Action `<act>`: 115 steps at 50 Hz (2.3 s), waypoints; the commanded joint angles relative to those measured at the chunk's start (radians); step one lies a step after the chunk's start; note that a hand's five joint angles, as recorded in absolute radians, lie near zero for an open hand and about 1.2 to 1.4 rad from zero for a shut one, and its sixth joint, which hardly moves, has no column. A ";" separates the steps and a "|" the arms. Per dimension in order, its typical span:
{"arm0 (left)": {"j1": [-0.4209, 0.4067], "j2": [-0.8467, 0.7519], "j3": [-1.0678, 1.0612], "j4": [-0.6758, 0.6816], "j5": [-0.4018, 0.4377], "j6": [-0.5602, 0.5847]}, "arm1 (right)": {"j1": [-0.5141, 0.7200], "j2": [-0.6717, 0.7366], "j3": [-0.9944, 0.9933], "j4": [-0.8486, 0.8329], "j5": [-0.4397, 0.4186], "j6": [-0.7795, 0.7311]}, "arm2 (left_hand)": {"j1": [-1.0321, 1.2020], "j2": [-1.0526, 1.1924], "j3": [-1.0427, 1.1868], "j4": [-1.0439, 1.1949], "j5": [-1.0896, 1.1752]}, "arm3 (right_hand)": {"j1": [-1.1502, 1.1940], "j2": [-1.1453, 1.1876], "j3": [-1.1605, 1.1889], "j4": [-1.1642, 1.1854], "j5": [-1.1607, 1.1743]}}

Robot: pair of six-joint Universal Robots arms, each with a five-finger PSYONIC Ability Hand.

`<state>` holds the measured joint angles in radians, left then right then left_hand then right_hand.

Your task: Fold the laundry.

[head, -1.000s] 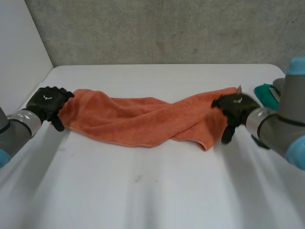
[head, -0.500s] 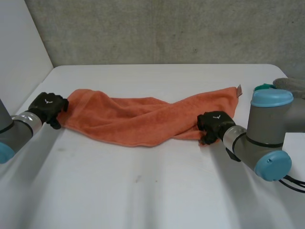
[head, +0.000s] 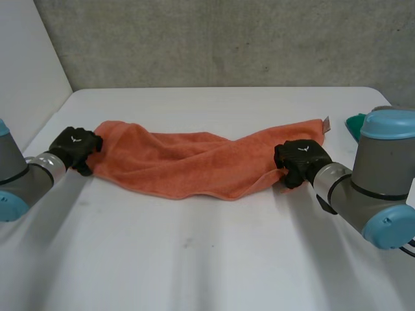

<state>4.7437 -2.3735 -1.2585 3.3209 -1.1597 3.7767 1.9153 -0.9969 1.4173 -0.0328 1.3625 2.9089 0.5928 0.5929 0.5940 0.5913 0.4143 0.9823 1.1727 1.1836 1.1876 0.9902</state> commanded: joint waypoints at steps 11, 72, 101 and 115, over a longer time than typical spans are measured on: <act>0.004 0.033 -0.015 -0.136 0.037 0.017 | -0.025 -0.005 0.003 0.004 0.000 -0.033 | -0.027 -0.027 -0.028 -0.026 -0.023 | 0.414 0.224 0.213 0.209 0.231; -0.166 0.483 -0.242 -0.317 -0.248 -0.041 | -0.114 -0.057 -0.286 0.705 0.039 -0.672 | 0.804 0.803 0.802 0.805 0.807 | 0.414 0.224 0.213 0.209 0.231; -0.248 0.353 0.220 0.468 -0.410 -0.103 | -0.029 0.032 -0.816 -0.177 0.178 -0.444 | 0.804 0.803 0.802 0.805 0.807 | 0.414 0.224 0.213 0.209 0.231; -0.243 0.243 -0.159 0.439 -0.376 -0.092 | -0.019 0.090 -0.345 -0.190 0.052 -0.458 | 0.804 0.803 0.802 0.805 0.807 | 0.414 0.224 0.213 0.209 0.231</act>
<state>4.5030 -2.0331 -1.2773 3.7697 -1.5628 3.6729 1.8918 -0.9643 0.8911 -0.2225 1.4711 2.4620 1.1400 1.1955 1.1925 1.2017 0.9733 0.9824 1.1727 1.1836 1.1882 0.9903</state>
